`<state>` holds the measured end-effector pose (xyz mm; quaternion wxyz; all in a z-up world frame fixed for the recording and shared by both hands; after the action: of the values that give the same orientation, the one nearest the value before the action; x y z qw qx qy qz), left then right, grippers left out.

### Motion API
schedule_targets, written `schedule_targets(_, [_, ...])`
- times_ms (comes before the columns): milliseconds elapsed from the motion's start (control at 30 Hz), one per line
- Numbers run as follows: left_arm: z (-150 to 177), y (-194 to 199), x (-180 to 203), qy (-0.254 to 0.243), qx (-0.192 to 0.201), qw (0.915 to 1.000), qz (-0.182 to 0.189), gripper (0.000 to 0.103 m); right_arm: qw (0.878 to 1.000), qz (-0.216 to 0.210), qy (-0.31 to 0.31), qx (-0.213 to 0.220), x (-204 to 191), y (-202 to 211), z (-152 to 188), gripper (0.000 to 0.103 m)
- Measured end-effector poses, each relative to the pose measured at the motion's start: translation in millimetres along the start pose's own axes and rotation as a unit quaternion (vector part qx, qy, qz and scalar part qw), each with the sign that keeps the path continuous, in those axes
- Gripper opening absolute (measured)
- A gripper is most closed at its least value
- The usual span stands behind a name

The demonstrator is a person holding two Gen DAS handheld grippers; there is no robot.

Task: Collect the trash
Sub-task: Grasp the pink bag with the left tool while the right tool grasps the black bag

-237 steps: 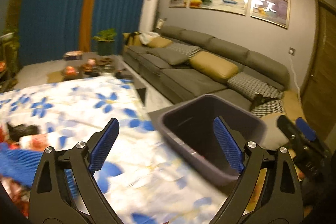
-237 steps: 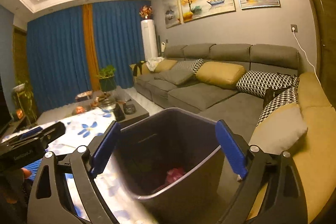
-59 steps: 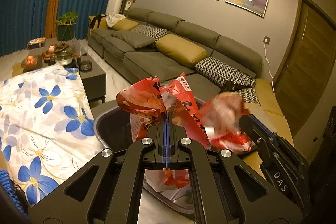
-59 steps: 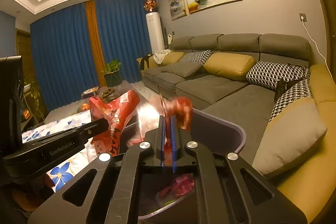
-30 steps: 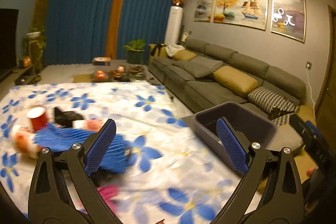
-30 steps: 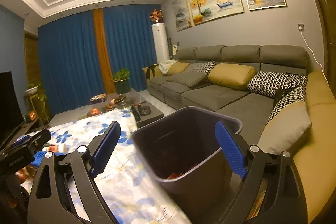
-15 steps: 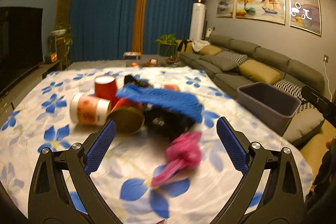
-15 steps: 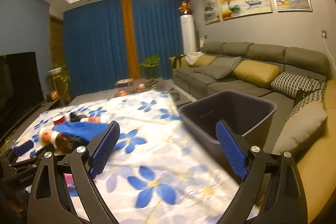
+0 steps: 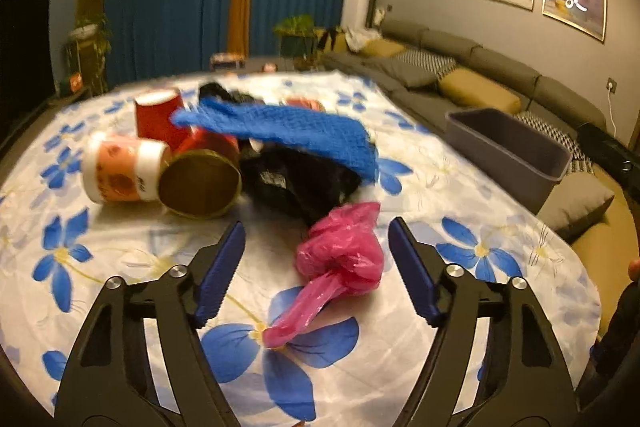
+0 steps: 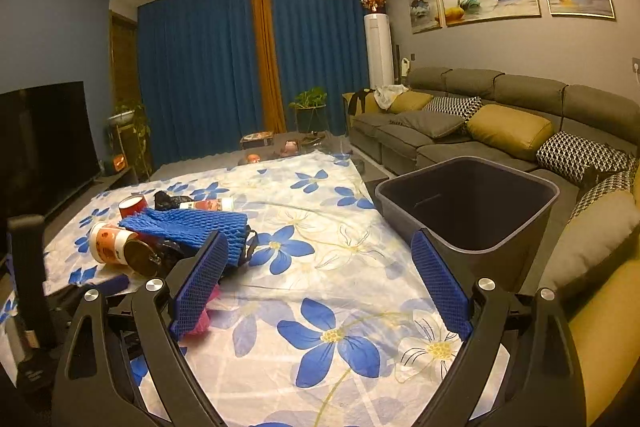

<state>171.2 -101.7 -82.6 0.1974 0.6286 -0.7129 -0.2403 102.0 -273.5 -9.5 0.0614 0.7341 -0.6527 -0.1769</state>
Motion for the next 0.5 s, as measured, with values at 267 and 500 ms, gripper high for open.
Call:
schedule_targets(267, [7.3, -24.9, 9.6, -0.017, -0.06, 0.9978, 0.025, 0.044, 1.0, -0.013, 0.005, -0.019, -5.7, -19.7, 4.3, 0.09])
schedule_targets(500, [6.0, -20.3, 5.5, -0.008, -0.05, 0.998, 0.037, 0.022, 0.999, -0.029, 0.011, -0.036, -15.2, -33.6, 8.2, 0.09])
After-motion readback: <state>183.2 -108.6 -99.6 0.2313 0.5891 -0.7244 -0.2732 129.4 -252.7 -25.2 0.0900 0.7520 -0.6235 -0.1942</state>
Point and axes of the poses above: each gripper's, at about its wrist camera, not at the fingertips, and y roughly against the way its jaws point, x to its right, z to its underside, the point moved 5 cm from there along -y, roughly the way its jaws point, and after that the axes turned 13 degrees about -z, right-handed, at the moved point
